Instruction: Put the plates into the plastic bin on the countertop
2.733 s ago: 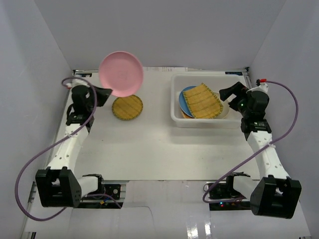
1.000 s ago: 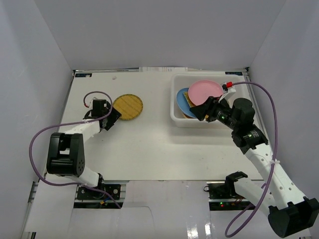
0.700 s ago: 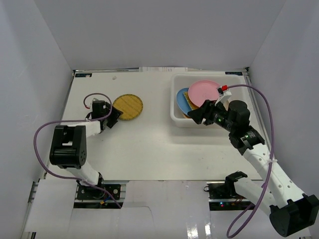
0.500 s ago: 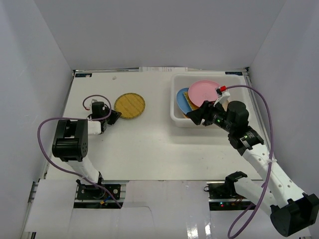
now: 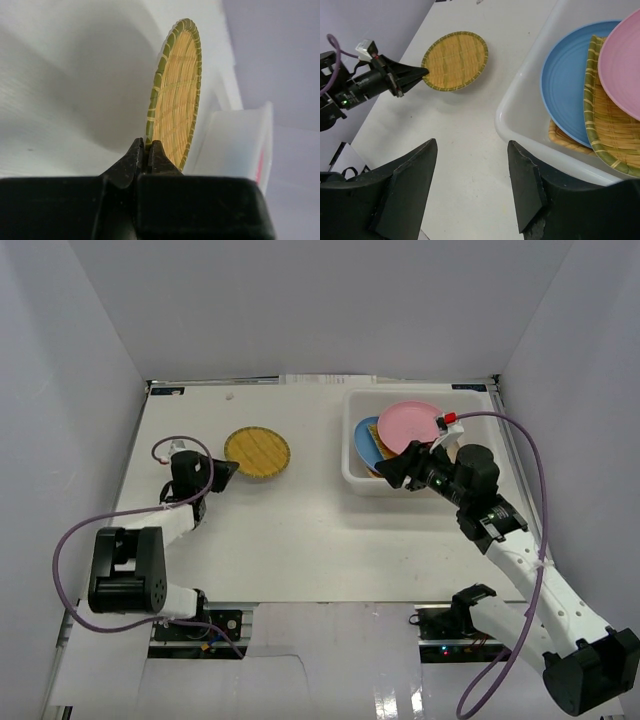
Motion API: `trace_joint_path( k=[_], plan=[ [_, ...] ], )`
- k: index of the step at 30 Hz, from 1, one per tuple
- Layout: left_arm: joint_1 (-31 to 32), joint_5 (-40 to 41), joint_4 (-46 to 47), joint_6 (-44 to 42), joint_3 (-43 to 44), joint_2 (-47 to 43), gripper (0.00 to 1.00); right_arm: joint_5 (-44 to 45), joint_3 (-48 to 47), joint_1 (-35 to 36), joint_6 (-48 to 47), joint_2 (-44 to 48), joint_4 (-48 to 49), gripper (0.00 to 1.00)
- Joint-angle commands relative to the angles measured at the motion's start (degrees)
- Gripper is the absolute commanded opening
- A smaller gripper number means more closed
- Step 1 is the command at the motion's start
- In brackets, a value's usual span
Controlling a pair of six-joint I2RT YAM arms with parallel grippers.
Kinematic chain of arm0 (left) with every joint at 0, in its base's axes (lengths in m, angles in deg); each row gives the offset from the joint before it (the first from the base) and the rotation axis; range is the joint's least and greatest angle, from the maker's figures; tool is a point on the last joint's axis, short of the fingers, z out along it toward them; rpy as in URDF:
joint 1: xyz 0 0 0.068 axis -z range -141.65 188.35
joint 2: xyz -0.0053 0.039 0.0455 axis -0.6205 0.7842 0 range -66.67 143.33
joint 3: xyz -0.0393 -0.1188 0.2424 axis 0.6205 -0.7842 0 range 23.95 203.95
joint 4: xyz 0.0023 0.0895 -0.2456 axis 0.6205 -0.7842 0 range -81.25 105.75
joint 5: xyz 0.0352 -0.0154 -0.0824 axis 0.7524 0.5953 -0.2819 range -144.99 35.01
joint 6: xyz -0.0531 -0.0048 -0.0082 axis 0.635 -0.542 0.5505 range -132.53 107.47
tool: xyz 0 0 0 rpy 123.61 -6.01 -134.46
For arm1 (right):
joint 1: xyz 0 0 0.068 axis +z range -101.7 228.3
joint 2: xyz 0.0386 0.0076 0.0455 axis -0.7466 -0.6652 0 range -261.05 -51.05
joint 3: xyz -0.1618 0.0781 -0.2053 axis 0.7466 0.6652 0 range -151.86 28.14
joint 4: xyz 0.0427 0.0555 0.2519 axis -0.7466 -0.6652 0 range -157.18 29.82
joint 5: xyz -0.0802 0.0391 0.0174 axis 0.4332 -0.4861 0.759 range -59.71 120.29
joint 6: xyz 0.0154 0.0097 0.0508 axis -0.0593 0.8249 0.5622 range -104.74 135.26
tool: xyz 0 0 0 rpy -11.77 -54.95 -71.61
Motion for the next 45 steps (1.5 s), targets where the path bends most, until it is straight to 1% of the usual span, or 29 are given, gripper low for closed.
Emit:
trace_joint_path(
  k=[1,3,4,6,8,9,10,12,13,15,18,19,20,23,25,27,28,31,33,36,37,38,39,40,41,42,43,44,45],
  plan=[
    [1.8,-4.8,1.5,1.5,2.0,-8.7,0.00,3.1,-1.4,0.4,0.2,2.5,2.9,0.65],
    [4.1,-5.5,0.9,1.5,3.5,-11.9,0.00,4.8,-2.1,0.4,0.2,3.7,2.3,0.65],
    [7.1,-5.3,0.5,1.3,4.3,-12.6,0.00,5.4,-2.2,0.4,0.2,4.2,2.2,0.66],
    [10.5,-4.6,0.0,0.9,7.5,-13.4,0.00,7.2,-2.7,0.4,0.3,5.6,1.8,0.66],
    [15.7,-3.7,0.0,0.7,11.3,-12.6,0.00,9.5,-3.3,0.4,0.2,6.8,1.8,0.66],
    [17.3,-3.6,0.1,0.6,12.8,-10.5,0.00,10.2,-3.4,0.4,0.3,7.3,0.2,0.66],
    [20.6,-3.2,0.1,0.4,14.3,-9.2,0.00,11.0,-3.5,0.4,0.3,7.8,-0.1,0.66],
    [23.7,-2.2,0.1,-0.9,19.3,-6.2,0.00,12.6,-4.0,0.4,0.4,9.1,-0.7,0.66],
    [26.5,-1.7,0.0,-1.1,20.9,-2.7,0.00,13.1,-4.1,0.4,0.5,9.6,-0.7,0.66],
    [28.5,-1.7,-0.1,-1.4,26.5,1.2,0.00,14.0,-4.4,0.4,0.6,10.8,-1.1,0.66],
    [32.7,-1.0,-2.0,-3.3,33.2,9.7,0.00,14.3,-5.1,0.4,0.4,11.5,-2.3,0.66],
    [34.2,-1.1,-3.9,-4.3,38.2,12.1,0.00,15.5,-5.1,0.4,0.3,11.7,-2.8,0.66],
    [35.1,-1.2,-4.8,-4.6,40.6,16.7,0.00,16.2,-5.2,0.4,0.4,11.9,-2.9,0.66],
    [37.1,-0.6,-8.3,-6.1,49.6,24.6,0.00,16.1,-5.5,0.4,0.5,12.1,-3.4,0.66],
    [37.4,-0.7,-11.8,-6.8,55.9,27.5,0.15,15.9,-5.6,0.4,0.7,12.3,-3.5,0.66],
    [37.4,-1.7,-12.7,-8.0,58.6,29.3,0.35,16.0,-5.6,0.4,0.7,12.7,-4.0,0.66],
    [37.4,-1.8,-13.7,-8.6,59.4,29.0,0.57,16.1,-5.6,0.4,0.7,12.8,-4.2,0.66],
    [37.4,0.1,-16.2,-12.7,60.5,25.1,0.98,16.9,-5.3,0.4,0.7,13.6,-4.5,0.67],
    [37.4,1.1,-18.4,-17.1,60.2,21.8,0.98,16.8,-5.1,0.4,0.9,13.9,-4.2,0.67],
    [37.4,4.0,-21.9,-22.8,58.1,13.7,0.98,15.7,-5.0,0.5,0.9,13.7,-4.3,0.68],
    [37.4,5.5,-24.1,-24.0,57.1,8.7,0.98,15.4,-4.8,0.4,0.9,13.7,-4.3,0.69],
    [37.4,5.7,-24.7,-25.1,55.7,6.0,0.98,15.2,-4.6,0.4,0.8,13.9,-4.3,0.73],
    [37.4,5.5,-25.1,-26.3,52.0,3.2,0.98,15.2,-4.2,0.4,0.3,14.0,-4.2,0.76],
    [37.4,5.3,-26.2,-28.9,50.1,-2.2,0.98,13.1,-4.1,0.4,0.0,14.5,-4.1,0.80],
    [37.4,4.6,-27.3,-30.0,48.3,-5.0,0.98,12.1,-3.9,0.4,-0.3,14.9,-4.1,0.92],
    [37.4,4.4,-30.3,-31.7,44.8,-7.6,0.98,11.7,-3.5,0.4,-1.0,15.3,-4.2,0.98],
    [37.5,4.5,-31.6,-32.2,42.8,-10.4,0.98,11.6,-3.4,0.4,-1.3,16.5,-4.5,0.90],
    [37.5,4.8,-32.7,-32.5,40.6,-16.5,0.98,12.1,-3.4,0.4,-1.3,17.1,-5.1,0.90],
    [37.4,5.0,-34.8,-32.5,36.2,-19.6,0.98,12.7,-3.5,0.4,-1.6,17.7,-5.7,0.90]
  ],
)
